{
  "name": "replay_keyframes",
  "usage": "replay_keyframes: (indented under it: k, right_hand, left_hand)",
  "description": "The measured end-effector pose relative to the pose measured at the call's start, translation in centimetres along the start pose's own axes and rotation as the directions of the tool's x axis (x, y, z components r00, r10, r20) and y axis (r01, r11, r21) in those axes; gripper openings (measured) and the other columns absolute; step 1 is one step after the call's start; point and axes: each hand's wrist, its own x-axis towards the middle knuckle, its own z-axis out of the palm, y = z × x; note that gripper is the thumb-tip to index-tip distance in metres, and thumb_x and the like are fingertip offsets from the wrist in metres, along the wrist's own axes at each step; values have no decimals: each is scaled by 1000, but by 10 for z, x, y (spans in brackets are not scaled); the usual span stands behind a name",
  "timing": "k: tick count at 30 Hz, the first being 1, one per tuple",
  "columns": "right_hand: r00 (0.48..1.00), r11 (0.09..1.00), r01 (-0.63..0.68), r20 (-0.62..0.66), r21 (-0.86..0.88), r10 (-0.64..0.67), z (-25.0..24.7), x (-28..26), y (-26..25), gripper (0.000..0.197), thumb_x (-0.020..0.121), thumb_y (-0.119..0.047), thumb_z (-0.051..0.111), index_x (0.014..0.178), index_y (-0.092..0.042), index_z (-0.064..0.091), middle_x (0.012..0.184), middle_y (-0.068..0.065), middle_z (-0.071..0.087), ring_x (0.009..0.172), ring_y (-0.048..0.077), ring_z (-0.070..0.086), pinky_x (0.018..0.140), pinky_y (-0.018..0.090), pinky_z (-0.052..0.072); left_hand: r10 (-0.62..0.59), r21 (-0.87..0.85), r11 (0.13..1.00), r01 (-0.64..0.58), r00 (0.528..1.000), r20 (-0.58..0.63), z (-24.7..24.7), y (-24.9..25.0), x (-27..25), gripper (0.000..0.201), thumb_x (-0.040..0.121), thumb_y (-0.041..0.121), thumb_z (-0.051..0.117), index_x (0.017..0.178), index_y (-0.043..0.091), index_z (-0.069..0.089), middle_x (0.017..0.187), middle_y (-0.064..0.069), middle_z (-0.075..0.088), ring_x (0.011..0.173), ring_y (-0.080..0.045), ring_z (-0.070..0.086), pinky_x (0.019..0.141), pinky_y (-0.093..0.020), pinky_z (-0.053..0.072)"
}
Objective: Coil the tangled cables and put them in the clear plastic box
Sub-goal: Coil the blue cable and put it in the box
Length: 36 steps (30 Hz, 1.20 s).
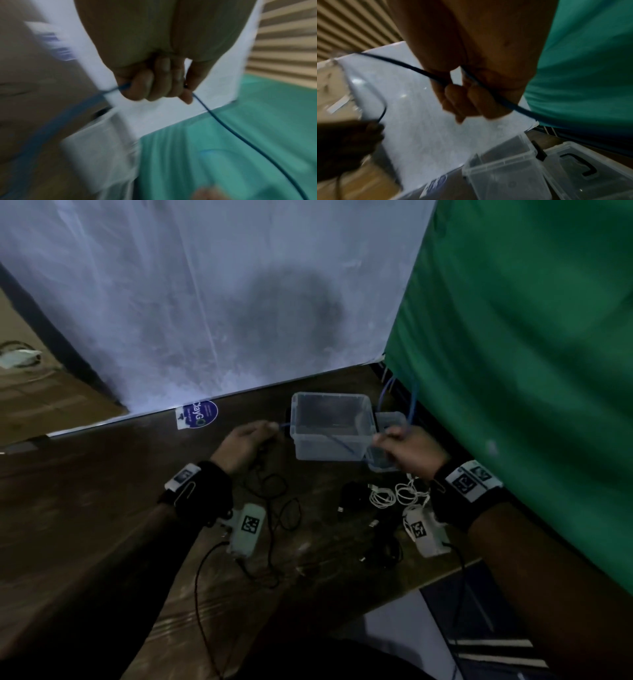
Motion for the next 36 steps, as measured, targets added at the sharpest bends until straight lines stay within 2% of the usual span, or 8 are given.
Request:
replay_keyframes:
  k: [4,7,14,17,23,26,31,36]
  right_hand:
    - [897,975,-164,387,-152,212,36,-19,1,31,88,-40,69,93,-10,67,75,2,68,63,12,64,62,29,55]
    - [832,882,61,512,-467,214,45,-31,-8,41,86,-56,64,103,-18,68,96,-3,69,88,12,65,77,29,53]
    - [923,968,131,330,214,-198,42,-28,-41,61,80,-52,71,133,-25,56,122,-9,65,112,8,63,99,36,51]
    - [906,947,252,295,202,-304,30,-30,-62,18,98,-32,56,105,-21,68,81,-10,67,77,4,65,77,26,53]
    - [993,661,117,-78,741,-89,-26,-19,-58,20,101,-14,43,84,-18,55,51,-10,33,40,5,31,42,20,41]
    - [986,627,114,-166,771,26,-57,-19,-49,23,100,-20,42,81,-18,55,52,-8,35,44,8,33,45,23,42]
    - [996,899,-10,88,439,-32,-54,-26,-44,23,77,-27,56,87,-14,72,81,2,73,76,14,69,78,34,56]
    - [972,811,221,-189,542,-138,-45,-27,-65,35,75,-21,51,104,-19,70,107,6,74,97,16,69,83,28,50]
  left_hand:
    - [123,241,961,-137,990,74,-3,42,6,33,97,34,53,72,22,70,50,6,39,46,-13,34,44,-21,28]
    - [130,383,904,-192,975,182,-2,60,3,34,97,31,56,67,26,71,47,6,40,46,-17,33,49,-25,28]
    - [90,527,806,-268,937,339,16,71,-12,34,96,30,57,64,32,70,53,3,46,51,-21,36,46,-23,30]
    - [84,495,827,-267,929,361,21,72,-15,35,95,34,58,62,33,69,54,3,45,52,-20,37,48,-24,32]
    - [144,359,901,-244,948,283,0,51,-16,28,87,44,64,63,30,69,51,9,46,53,-14,41,54,-28,32]
    - [131,174,971,-165,973,188,-17,39,-13,26,87,41,63,84,15,69,49,11,41,45,-8,32,47,-24,24]
    - [134,21,990,-142,968,212,-14,78,-20,30,90,30,55,96,6,71,57,-2,24,47,-14,22,44,-24,15]
    - [110,176,969,-176,937,332,7,110,-25,25,92,25,58,94,4,73,57,-7,21,49,-19,17,45,-24,16]
